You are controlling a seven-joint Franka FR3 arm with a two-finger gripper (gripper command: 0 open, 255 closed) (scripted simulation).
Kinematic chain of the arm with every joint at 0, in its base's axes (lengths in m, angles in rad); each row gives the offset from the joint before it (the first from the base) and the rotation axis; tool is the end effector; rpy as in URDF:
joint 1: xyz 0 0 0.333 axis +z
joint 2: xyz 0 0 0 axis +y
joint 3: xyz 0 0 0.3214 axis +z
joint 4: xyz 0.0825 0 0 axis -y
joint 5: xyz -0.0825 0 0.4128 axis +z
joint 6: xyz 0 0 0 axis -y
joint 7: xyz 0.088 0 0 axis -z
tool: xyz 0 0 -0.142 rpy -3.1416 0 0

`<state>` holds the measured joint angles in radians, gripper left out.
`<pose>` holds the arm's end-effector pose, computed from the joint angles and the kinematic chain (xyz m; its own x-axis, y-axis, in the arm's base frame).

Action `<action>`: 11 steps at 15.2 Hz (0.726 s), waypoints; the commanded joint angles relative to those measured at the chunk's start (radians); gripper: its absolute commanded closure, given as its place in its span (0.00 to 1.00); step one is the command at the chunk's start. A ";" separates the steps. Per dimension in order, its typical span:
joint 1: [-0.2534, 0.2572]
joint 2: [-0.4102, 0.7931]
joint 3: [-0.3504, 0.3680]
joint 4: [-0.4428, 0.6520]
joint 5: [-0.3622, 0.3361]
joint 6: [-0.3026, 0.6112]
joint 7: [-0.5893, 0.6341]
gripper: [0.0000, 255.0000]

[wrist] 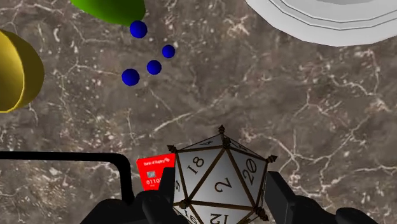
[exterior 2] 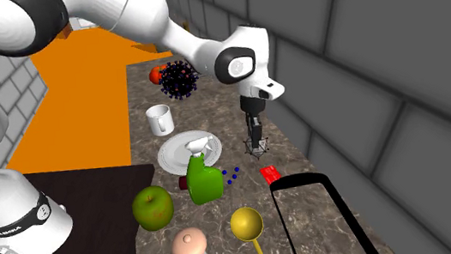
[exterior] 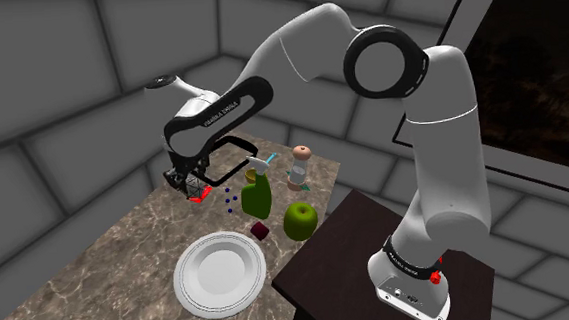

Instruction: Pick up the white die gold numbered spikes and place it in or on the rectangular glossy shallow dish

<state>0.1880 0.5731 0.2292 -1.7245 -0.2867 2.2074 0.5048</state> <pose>0.6364 0.2534 0.2052 0.9980 0.0592 -0.0203 0.0612 -0.9911 0.1184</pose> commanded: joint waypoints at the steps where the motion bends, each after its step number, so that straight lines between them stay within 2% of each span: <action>1: -0.002 -0.018 0.004 0.002 0.006 -0.019 -0.005 1.00; 9: -0.009 -0.076 0.016 0.022 0.028 -0.095 -0.024 1.00; 11: -0.039 -0.073 0.006 0.029 0.030 -0.094 -0.065 1.00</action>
<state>0.1621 0.5040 0.2383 -1.6955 -0.2587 2.1154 0.4570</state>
